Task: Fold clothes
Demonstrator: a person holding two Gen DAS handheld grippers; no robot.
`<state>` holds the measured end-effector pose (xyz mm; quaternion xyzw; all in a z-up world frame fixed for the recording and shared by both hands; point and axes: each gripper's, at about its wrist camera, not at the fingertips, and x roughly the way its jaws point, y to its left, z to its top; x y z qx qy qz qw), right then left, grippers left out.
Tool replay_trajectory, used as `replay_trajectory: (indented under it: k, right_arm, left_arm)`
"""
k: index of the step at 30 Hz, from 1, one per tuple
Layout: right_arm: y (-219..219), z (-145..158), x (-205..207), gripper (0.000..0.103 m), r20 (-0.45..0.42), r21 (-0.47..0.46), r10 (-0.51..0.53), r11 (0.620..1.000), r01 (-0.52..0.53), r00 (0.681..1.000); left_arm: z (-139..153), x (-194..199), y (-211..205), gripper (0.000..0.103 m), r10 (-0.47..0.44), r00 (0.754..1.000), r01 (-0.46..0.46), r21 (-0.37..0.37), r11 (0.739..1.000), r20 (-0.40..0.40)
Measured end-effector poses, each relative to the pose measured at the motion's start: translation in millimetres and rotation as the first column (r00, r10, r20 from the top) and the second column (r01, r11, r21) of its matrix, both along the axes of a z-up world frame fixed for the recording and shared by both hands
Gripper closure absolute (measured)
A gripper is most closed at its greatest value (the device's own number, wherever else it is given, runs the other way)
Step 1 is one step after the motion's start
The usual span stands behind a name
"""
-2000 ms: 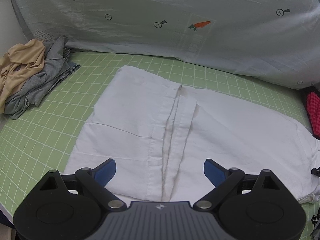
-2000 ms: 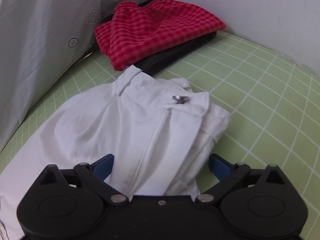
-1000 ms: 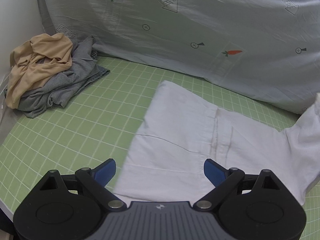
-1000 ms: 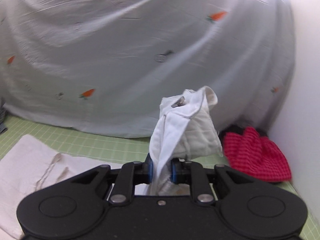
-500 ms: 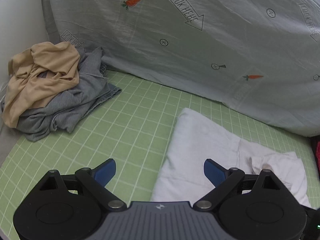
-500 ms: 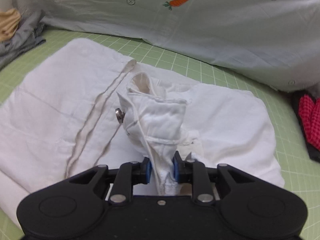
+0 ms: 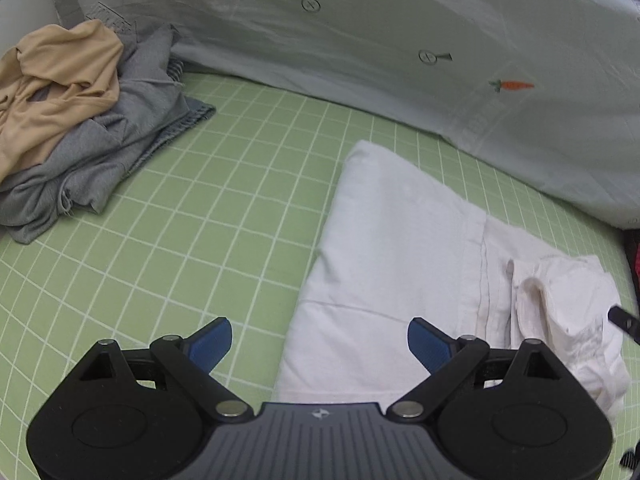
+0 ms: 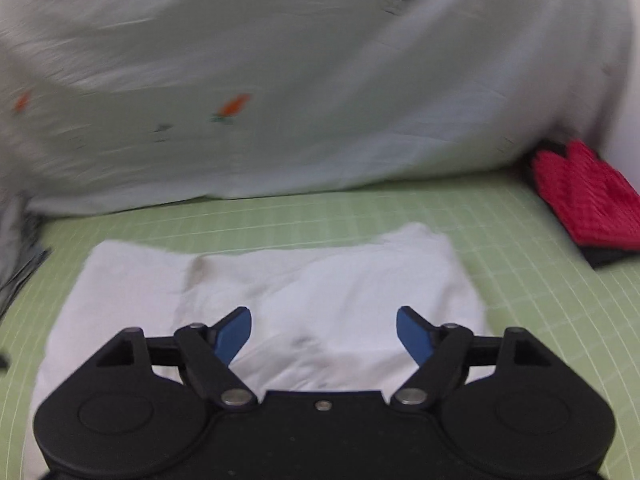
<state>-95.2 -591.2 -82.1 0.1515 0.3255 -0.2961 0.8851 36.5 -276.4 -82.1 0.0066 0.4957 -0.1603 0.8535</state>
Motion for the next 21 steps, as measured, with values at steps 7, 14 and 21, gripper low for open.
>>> replay_trajectory:
  k: [7,14,21]
  right_arm:
    - [-47.8,-27.8,7.6,0.023,-0.063,0.031,-0.175,0.984,0.178,0.982]
    - [-15.1,-51.6,4.0,0.023,-0.18,0.079,-0.065,0.994,0.08,0.981]
    - [45.1,-47.0,-5.1,0.023,-0.237,0.072,0.141,0.989,-0.127,0.961]
  left_arm:
    - [-15.3,14.9,-4.2,0.008,0.009,0.999,-0.008,0.021,1.0,-0.044]
    - [-20.9,20.5,-5.4,0.008,0.025,0.998,-0.022,0.043,0.999,-0.059]
    - [-34.6,12.2,-2.0,0.008,0.018,0.993,-0.01,0.066,0.998,-0.119]
